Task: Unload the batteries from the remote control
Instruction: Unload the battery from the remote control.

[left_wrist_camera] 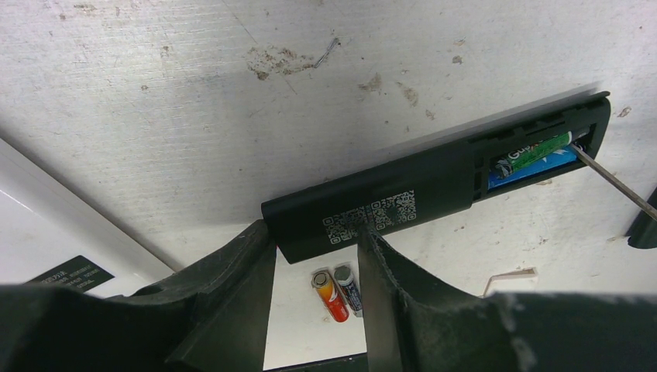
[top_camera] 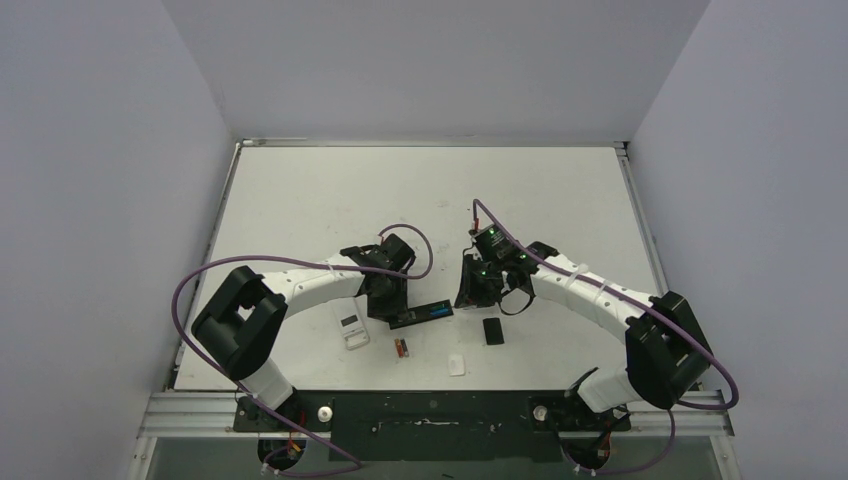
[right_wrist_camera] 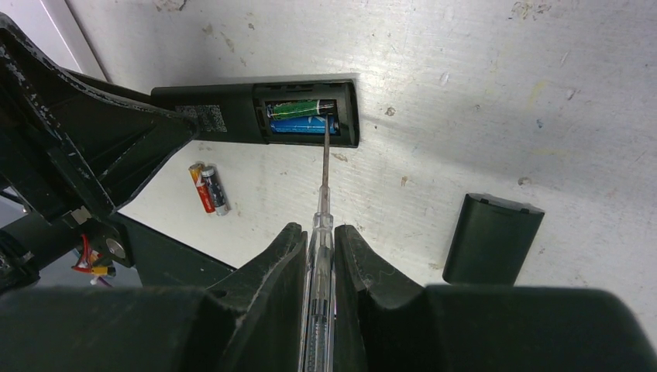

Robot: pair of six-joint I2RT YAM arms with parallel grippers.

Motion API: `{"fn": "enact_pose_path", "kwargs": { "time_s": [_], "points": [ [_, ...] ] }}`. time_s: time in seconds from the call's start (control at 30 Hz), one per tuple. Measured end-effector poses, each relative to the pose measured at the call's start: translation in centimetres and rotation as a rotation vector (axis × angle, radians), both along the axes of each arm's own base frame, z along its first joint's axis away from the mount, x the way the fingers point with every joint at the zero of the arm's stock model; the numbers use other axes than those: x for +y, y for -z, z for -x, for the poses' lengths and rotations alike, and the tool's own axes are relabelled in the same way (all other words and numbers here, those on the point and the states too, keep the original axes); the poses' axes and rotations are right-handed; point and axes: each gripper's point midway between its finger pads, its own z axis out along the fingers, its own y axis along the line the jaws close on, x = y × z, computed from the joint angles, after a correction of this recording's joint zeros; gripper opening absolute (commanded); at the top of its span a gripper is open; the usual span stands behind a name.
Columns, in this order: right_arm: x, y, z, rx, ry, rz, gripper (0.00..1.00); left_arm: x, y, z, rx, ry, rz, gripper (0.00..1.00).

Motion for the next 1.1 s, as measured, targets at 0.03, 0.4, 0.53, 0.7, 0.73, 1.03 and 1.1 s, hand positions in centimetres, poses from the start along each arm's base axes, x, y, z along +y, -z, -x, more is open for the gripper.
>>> {"fn": "enact_pose_path", "kwargs": {
  "time_s": [0.03, 0.4, 0.53, 0.7, 0.73, 1.03, 1.1],
  "points": [
    [0.0, 0.0, 0.0, -0.001, -0.001, 0.001, 0.05, 0.0, 0.0, 0.0, 0.000, 0.000, 0.000, 0.38],
    [-0.3, -0.4, -0.9, -0.054, -0.012, 0.035, 0.05, 0.0, 0.0, 0.0, 0.000, 0.001, 0.000, 0.38],
    [-0.4, -0.6, -1.3, -0.076, -0.024, 0.044, 0.05, 0.0, 0.0, 0.0, -0.001, 0.004, 0.000, 0.38],
    [-0.1, -0.6, -1.3, -0.084, -0.048, 0.059, 0.05, 0.0, 0.0, 0.0, -0.002, 0.006, -0.001, 0.38],
    [-0.1, -0.6, -1.3, -0.085, -0.053, 0.064, 0.05, 0.0, 0.0, 0.0, -0.002, 0.006, -0.001, 0.38],
    [0.4, -0.7, -1.1, -0.105, -0.095, 0.092, 0.05, 0.0, 0.0, 0.0, -0.005, 0.009, -0.004, 0.38],
    [0.6, -0.7, -1.1, -0.109, -0.096, 0.087, 0.05, 0.0, 0.0, 0.0, -0.005, 0.008, -0.005, 0.38]
  ]
}}
